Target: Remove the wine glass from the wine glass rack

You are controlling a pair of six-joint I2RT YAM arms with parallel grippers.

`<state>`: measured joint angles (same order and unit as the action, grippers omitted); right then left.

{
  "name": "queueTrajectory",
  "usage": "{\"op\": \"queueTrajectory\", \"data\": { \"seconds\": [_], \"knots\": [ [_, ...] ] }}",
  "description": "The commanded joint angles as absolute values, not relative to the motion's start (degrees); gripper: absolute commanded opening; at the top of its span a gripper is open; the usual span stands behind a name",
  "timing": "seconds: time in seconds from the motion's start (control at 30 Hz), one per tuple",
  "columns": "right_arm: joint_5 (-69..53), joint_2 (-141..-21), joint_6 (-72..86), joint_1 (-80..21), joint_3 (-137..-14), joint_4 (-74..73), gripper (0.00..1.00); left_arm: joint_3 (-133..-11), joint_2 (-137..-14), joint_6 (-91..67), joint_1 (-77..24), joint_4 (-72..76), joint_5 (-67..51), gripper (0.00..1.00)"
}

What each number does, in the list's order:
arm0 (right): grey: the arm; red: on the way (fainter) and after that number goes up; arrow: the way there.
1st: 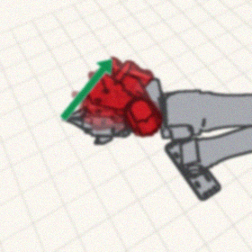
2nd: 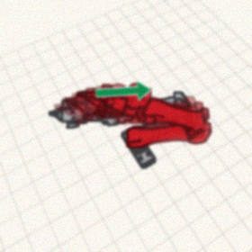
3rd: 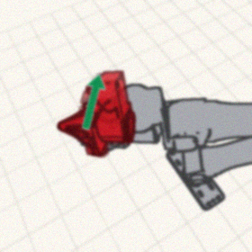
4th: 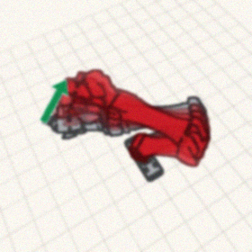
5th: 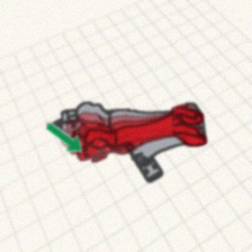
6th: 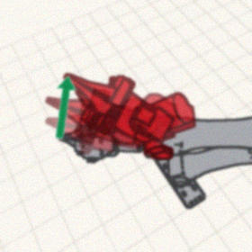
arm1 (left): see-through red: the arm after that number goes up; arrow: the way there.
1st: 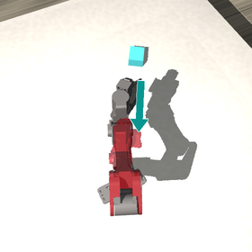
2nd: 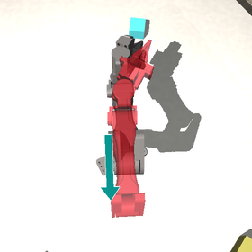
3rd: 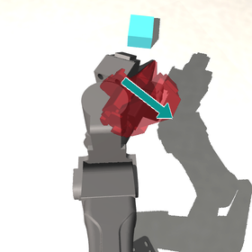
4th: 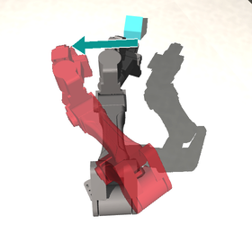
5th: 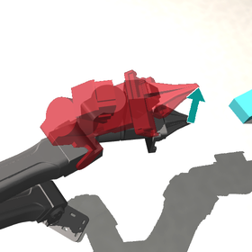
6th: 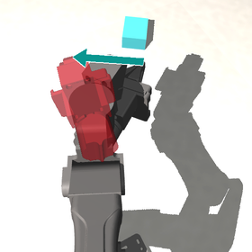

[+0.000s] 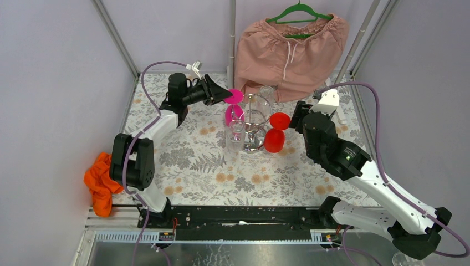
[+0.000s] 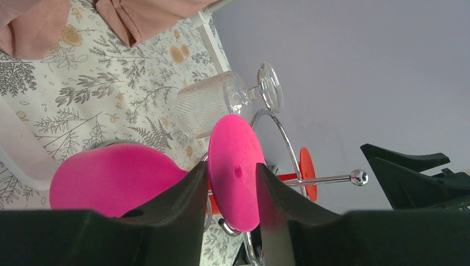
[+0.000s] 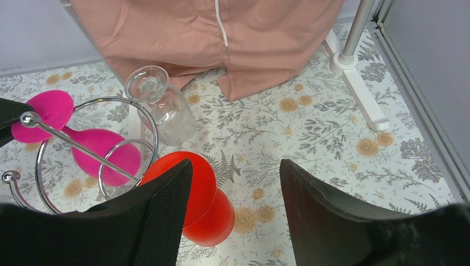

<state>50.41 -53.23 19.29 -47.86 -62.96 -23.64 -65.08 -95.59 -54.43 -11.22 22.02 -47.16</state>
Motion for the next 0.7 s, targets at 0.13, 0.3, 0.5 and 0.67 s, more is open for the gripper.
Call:
{"op": "queueTrajectory", "data": {
  "seconds": [0.13,0.3,0.5,0.67],
  "knots": [
    [53.3,-53.1,19.9,-48.2,-62.2,-21.3,0.66,-65.4,-96.8,-54.1,-11.6,24.9,-48.4,0.38],
    [53.2,-53.2,20.0,-48.2,-62.0,-21.1,0.66,-66.8,-97.5,-53.4,-11.6,24.0,-48.8,0.35],
    [53.1,-53.4,20.0,-48.2,-61.8,-20.9,0.66,-68.8,-98.8,-53.2,-11.6,23.6,-49.7,0.33],
    [53.0,-53.7,20.0,-48.2,-61.6,-20.8,0.66,-69.9,-99.2,-53.0,-11.6,23.2,-49.9,0.33]
  ]
}}
